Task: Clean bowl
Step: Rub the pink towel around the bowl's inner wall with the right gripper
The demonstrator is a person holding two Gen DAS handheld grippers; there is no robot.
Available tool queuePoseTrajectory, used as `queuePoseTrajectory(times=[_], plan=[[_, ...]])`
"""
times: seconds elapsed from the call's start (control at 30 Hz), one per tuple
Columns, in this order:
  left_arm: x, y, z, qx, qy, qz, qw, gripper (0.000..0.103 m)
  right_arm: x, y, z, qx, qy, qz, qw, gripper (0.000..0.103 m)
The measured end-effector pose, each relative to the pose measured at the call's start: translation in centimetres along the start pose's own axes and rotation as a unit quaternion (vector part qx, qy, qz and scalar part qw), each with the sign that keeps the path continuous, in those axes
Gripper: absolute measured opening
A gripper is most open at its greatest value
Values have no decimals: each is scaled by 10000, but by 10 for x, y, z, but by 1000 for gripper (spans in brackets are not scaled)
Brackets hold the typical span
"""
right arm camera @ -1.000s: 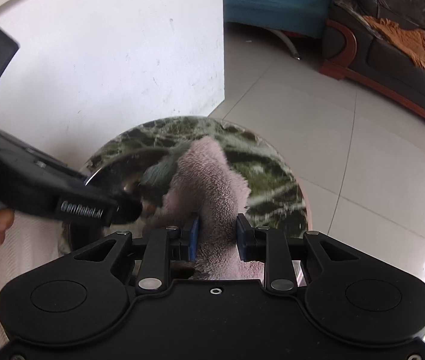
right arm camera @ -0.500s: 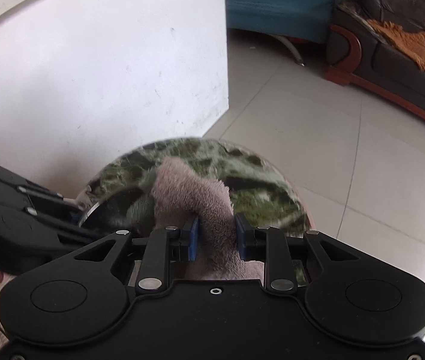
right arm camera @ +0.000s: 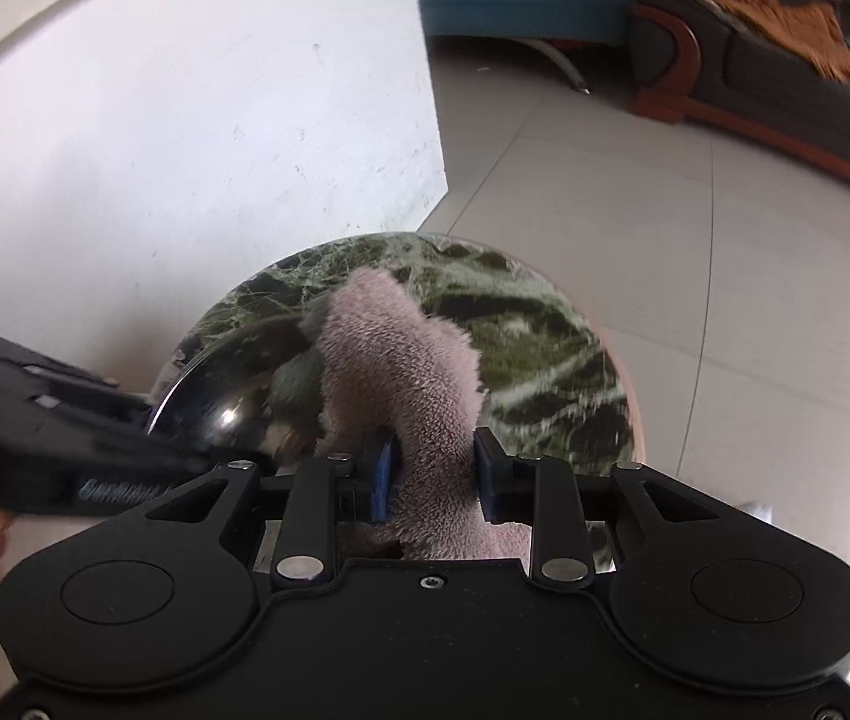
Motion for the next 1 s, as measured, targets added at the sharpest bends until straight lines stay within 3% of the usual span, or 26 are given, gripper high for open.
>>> queuePoseTrajectory(times=[0.13,0.27,0.47,0.67,1.0], plan=[[-18,1,5,-38,-80,-210,9997,22,-7,-5,4,-51,326,-22,9995,27],[-27,-9,11,-16,-23,-181,9998,22,-6,-5,5,-55,357,-28,9993,27],[-9,-8,4,80,18,21,10000,12,-11,-11,3,-49,266,-87,9996,27],[3,-1,3,-32,66,51,10000,14,-21,-14,10,-118,407,-187,9989,28],[2,-4,2,-58,86,51,9999,15,-33,-4,24,-130,1178,-426,9920,30]])
Point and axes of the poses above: each gripper's, at about its wrist camera, not at the fingertips, and y roughly against the way its jaws point, z to its left, x to its underside, the point moved 10 cm from there along -y, roughly the way its jaws point, and after that the axes turned 13 degrees about -z, right-handed, at the moved point
